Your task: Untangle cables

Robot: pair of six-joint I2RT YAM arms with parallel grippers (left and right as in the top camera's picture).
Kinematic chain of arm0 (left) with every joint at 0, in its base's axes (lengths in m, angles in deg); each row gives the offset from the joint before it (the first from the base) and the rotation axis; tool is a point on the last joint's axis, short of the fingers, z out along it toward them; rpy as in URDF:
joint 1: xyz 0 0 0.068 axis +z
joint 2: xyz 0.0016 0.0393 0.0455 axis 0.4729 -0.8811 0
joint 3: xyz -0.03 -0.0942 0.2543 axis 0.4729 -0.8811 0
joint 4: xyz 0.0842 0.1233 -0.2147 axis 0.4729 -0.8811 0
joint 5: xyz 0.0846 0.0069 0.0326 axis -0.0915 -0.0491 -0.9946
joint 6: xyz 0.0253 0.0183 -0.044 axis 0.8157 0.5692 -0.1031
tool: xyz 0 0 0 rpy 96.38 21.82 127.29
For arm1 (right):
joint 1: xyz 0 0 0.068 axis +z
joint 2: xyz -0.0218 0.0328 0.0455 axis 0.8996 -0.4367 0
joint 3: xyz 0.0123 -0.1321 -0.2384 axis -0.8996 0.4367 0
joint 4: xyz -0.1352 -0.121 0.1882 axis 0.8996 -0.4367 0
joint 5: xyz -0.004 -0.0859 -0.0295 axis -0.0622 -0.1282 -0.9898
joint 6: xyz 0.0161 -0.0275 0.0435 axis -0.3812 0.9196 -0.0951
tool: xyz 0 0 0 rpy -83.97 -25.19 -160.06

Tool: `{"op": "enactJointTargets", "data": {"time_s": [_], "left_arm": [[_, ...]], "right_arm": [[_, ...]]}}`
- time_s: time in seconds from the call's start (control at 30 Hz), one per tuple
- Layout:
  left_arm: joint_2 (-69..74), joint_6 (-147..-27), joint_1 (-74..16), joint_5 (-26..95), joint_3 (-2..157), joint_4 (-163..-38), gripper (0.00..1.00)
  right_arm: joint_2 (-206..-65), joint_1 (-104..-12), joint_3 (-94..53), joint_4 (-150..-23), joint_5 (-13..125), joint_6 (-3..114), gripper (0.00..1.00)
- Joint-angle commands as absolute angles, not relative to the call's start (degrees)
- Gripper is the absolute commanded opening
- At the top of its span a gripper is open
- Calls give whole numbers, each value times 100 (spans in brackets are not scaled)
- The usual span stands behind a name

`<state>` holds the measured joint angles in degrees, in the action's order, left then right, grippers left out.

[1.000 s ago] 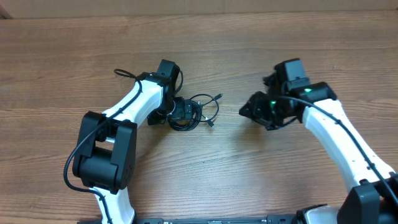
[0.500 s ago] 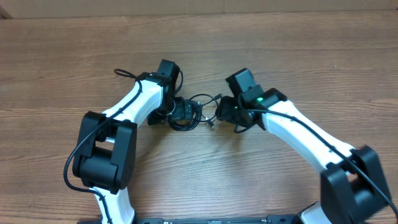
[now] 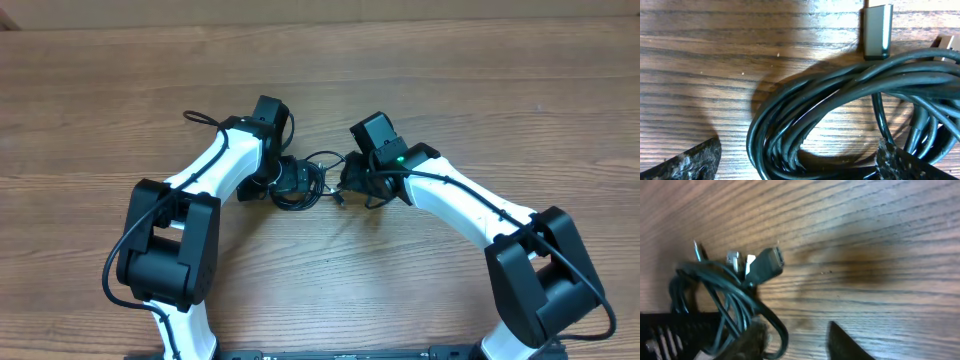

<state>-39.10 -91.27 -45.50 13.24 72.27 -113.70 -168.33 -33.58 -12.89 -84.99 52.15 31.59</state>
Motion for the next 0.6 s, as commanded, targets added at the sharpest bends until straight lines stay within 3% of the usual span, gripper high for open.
{"op": "enactJointTargets", "data": {"time_s": [0.0,0.1,0.27,0.3,0.37,0.4,0.5,0.53,0.57], "left_arm": [[-4069,-9118,-4550,1370,7050,-11317,99],[-4069,-9118,-4550,1370,7050,-11317,100],[-4069,-9116,-4550,1370,7050,-11317,99],[-4069,-9118,-4550,1370,7050,-11317,99],[-4069,-9118,-4550,1370,7050,-11317,99],[-4069,-9116,-4550,1370,7050,-11317,99],[-4069,-9118,-4550,1370,7050,-11317,100],[-4069,-9116,-4550,1370,7050,-11317,100],[-4069,-9118,-4550,1370,7050,-11317,99]], "right_arm": [[-16813,-3308,-1396,-8429,5182,3134,26],[-16813,-3288,-1396,-8431,5180,3134,4],[-16813,-3288,-1342,-8427,5178,3134,4],[-16813,-3288,-1337,-8429,5180,3137,12],[-16813,-3288,-1335,-8431,5178,3137,50],[-16813,-3288,-1333,-8429,5178,3134,54],[-16816,-3288,-1333,-8425,5175,3134,55],[-16818,-3288,-1333,-8420,5175,3134,51],[-16818,-3288,-1333,-8411,5175,3137,36]]}}
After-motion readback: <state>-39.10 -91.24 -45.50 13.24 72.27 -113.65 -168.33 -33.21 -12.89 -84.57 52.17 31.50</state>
